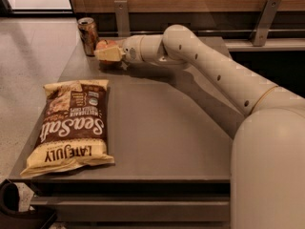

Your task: Move apple near orange can

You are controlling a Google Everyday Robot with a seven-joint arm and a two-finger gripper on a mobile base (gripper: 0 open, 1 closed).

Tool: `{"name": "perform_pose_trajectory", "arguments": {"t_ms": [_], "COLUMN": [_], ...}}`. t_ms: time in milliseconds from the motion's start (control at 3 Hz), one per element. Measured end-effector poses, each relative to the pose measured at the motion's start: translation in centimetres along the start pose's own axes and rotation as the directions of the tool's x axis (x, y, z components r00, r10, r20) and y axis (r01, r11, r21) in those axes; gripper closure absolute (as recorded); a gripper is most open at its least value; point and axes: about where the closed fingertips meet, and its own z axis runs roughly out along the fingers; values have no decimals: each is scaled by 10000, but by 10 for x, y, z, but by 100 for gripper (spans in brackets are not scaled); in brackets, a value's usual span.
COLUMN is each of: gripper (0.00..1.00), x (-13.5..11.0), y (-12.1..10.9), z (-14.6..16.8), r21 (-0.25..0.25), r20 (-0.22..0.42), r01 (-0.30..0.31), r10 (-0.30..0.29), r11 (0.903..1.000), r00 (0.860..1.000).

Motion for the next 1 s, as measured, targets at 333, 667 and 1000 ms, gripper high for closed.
{"name": "perform_pose_trajectory", "arguments": {"t_ms": [333,667,1000], "gripper": [100,100,86], "x": [5,7,8], "y": [10,11,12], "z": [13,19,21], "r21": [50,385,414], "r20": [-46,-159,-171], "r01": [252,729,784], "r10": [-251,-723,-777], "r11": [9997,9966,9961], "r00": [9997,9973,9968]}}
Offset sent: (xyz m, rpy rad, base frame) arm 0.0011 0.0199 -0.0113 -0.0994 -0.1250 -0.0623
